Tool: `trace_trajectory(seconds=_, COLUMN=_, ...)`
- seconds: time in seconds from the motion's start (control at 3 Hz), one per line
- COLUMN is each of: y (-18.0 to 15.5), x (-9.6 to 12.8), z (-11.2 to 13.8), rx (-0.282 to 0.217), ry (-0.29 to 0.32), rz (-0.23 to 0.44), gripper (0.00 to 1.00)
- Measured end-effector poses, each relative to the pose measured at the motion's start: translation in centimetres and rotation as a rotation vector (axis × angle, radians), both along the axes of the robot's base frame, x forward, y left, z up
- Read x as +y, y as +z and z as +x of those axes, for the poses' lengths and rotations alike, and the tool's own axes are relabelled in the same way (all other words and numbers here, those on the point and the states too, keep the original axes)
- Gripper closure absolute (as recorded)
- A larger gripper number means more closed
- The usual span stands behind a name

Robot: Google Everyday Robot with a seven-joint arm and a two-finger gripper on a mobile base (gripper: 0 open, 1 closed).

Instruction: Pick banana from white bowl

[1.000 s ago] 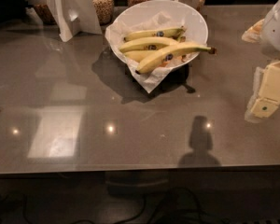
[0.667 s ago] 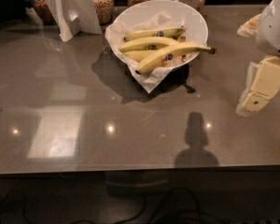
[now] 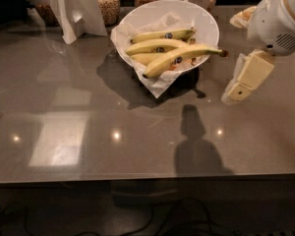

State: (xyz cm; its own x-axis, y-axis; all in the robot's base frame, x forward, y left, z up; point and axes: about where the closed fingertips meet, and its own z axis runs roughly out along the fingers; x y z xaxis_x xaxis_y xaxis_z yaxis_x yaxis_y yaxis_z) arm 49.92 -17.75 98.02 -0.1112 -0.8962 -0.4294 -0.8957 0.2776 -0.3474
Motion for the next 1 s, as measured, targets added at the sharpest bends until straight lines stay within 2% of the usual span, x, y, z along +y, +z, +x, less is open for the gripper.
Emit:
trace_trajectory(seconds=0.33, y=-0.3, x=1.3, z=2.6, rx=-0.055, ry=0.031, rz=0.053, gripper=0.0)
trace_trajectory(seconds=0.67, y=-0.5, x=2.1, z=5.4, rx=-0.088, ry=0.055, rz=0.088, gripper=0.17)
trace_trajectory(seconds=1.0, y=-0.7, x=2.5, z=8.0, rx=-0.091, ry=0.063, rz=0.12, gripper=0.35)
